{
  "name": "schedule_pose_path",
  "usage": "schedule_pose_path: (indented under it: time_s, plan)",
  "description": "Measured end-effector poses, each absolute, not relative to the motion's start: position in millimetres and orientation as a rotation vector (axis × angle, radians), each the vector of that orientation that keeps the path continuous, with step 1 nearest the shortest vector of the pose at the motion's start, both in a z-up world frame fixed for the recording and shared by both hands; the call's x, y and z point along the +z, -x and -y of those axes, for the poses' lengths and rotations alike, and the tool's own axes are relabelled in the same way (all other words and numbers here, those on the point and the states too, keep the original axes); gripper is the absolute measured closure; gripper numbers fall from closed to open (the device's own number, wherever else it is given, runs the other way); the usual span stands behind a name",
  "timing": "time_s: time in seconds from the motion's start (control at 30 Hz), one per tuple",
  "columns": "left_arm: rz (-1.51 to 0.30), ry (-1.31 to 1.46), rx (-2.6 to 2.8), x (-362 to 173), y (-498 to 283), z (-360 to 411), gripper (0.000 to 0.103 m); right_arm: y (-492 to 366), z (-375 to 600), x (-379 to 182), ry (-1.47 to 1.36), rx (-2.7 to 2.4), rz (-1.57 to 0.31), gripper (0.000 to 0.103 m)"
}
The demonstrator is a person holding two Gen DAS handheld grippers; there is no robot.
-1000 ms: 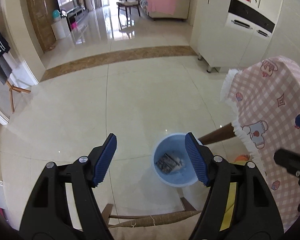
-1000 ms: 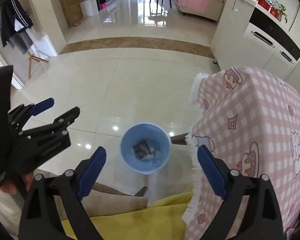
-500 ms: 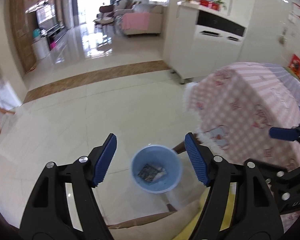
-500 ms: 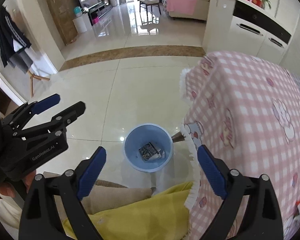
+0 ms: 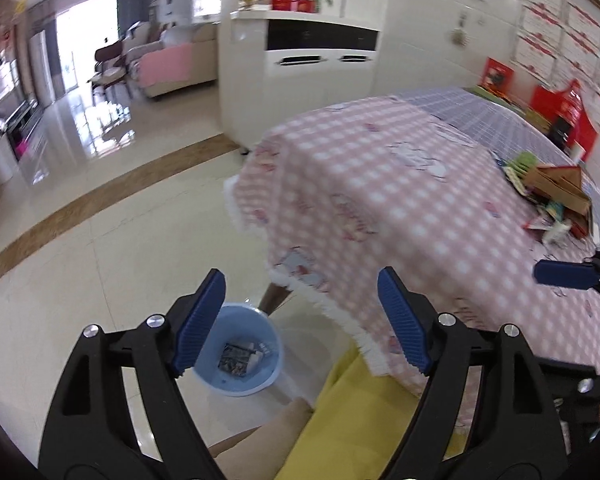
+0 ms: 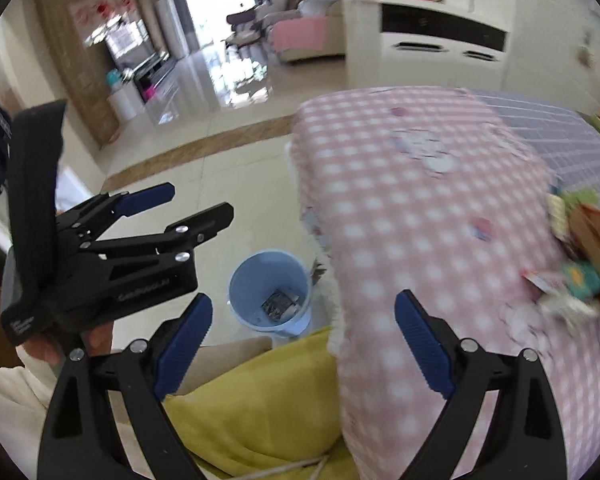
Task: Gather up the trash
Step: 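Move both tools back to the trash pile on the table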
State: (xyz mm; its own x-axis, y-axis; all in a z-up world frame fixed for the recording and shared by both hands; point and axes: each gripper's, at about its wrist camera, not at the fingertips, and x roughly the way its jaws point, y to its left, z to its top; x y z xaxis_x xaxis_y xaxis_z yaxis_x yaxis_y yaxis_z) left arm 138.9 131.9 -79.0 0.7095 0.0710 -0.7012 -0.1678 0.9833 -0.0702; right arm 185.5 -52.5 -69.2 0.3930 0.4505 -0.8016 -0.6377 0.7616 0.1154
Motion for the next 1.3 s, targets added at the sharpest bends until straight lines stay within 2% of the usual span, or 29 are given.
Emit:
schedule_pose_path:
  time_s: [0.33, 0.6, 0.87, 1.13, 1.17, 1.27, 1.3]
  plan:
    - [-0.765, 0.096, -0.020, -69.2, -160.9, -48.5, 0.024, -195.7, 148.5, -66.3, 0.180, 0.429, -0.940, 0.010]
    - [-0.811, 0.045, -0.157, -77.4, -191.6, 2.3, 0.023, -231.6, 202.8, -84.9, 0.188, 0.209, -0.963, 0.010]
    - [-0.836, 0.062, -0.187, -84.1, -215.2, 12.7, 0.023, -277.2, 222.0, -94.2, 0.027, 0.203, -1.001, 0.010]
    - [-0.854, 0.144, -0.158, -87.0, -226.7, -6.8, 0.023, -295.7, 219.6, -102.7, 0.016, 0.189, -1.013, 0.010]
    - [-0.856, 0.141, -0.157, -87.9, -227.3, -6.9, 0.023, -296.5, 221.6, -101.9, 0.019, 0.182, -1.009, 0.011]
    - [-0.860, 0.121, -0.146, -89.0, -228.2, -4.7, 0.023, -296.2, 225.2, -100.2, 0.045, 0.180, -1.004, 0.033]
    - [-0.860, 0.105, -0.128, -89.4, -228.0, -2.6, 0.023, -296.4, 223.6, -99.1, 0.066, 0.176, -1.000, 0.033]
